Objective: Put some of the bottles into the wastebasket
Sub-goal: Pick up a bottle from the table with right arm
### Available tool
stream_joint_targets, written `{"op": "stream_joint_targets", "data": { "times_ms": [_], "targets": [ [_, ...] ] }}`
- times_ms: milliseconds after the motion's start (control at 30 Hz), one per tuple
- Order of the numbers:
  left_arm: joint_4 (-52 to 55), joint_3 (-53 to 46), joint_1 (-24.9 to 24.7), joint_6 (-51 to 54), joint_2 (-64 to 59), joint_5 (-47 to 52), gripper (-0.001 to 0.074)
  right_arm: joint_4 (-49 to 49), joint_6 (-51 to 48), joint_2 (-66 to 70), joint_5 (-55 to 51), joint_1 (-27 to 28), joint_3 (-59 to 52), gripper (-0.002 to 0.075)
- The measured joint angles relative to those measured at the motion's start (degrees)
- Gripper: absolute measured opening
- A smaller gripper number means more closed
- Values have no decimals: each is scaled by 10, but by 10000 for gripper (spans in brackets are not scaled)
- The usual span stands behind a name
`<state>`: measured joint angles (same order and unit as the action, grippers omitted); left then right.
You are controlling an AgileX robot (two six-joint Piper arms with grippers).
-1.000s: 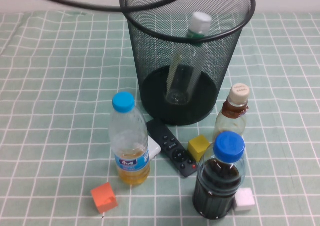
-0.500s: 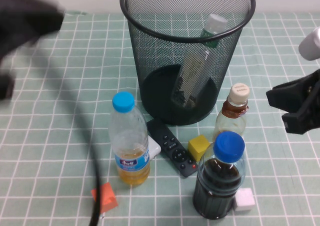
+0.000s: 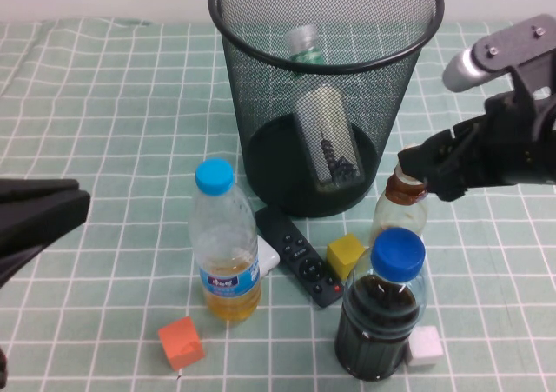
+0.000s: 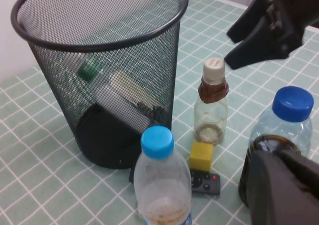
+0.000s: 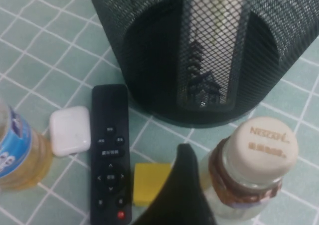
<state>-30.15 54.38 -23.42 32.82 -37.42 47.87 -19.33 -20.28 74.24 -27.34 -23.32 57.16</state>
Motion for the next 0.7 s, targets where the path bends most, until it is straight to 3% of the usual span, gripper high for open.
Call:
{"op": "stream_joint_targets", "data": {
  "times_ms": [333, 567, 700],
  "targets": [
    [-5, -1, 0, 0, 0, -8, -3, -28, -9, 87, 25, 0, 0, 528],
    [-6, -1, 0, 13, 0, -8, -3, -43, -9, 94, 33, 0, 0, 267],
    [-6, -1, 0, 21, 1, 4, -3, -17, 7, 91, -17, 7, 16, 265]
  ]
}}
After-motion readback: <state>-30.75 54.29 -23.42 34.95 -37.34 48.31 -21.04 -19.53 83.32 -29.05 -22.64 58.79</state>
